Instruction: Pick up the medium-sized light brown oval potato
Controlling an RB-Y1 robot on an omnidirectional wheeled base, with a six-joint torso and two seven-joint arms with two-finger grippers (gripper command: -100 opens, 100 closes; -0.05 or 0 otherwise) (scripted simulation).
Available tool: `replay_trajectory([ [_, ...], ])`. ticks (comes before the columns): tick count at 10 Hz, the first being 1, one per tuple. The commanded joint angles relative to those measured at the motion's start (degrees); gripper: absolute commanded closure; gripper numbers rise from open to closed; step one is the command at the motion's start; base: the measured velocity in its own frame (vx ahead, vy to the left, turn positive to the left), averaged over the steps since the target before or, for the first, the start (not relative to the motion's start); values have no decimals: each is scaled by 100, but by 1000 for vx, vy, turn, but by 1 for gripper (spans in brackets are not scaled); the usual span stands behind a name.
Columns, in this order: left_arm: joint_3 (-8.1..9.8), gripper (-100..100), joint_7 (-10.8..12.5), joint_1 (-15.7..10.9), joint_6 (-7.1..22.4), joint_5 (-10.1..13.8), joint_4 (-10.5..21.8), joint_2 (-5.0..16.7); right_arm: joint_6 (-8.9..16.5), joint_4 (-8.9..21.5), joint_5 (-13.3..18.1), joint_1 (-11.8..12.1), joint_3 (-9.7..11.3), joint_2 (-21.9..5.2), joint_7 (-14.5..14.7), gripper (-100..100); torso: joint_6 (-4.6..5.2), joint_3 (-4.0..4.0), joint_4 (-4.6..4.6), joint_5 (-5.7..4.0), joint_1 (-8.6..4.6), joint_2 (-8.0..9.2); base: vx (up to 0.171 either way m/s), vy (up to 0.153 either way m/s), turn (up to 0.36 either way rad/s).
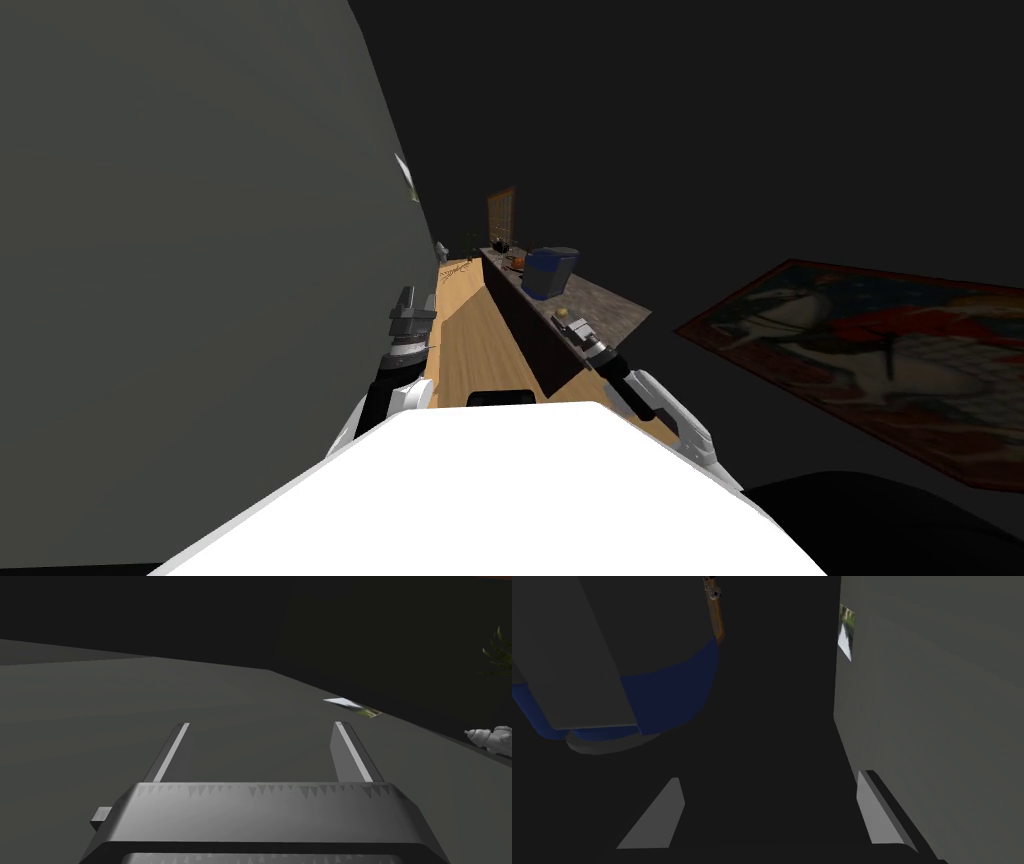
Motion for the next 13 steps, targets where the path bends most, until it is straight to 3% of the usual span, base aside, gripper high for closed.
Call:
replay_trajectory([
  [1, 0, 0, 0, 0, 0, 0, 0, 0, 44, 78, 204, -4, -8, -286, 254, -100, 0, 0, 0, 0, 0, 0, 6, 10, -65],
  [8, 0, 0, 0, 0, 0, 0, 0, 0, 1, 463, 973, 83, -179, -1253, 1207, -100, -1, -13, -5, 1, 3, -22, 36, 13, -65],
  [12, 0, 0, 0, 1, 0, 0, 0, 0, -136, 779, 1519, 203, -365, -1864, 1865, -100, -1, -26, -10, 0, 4, -44, 107, 19, -92],
  [13, 0, 0, 0, 2, 0, 0, 0, 0, -136, 779, 1519, 203, -365, -1864, 1903, -100, -1, -31, -12, 1, 5, -53, 106, 16, -30],
])
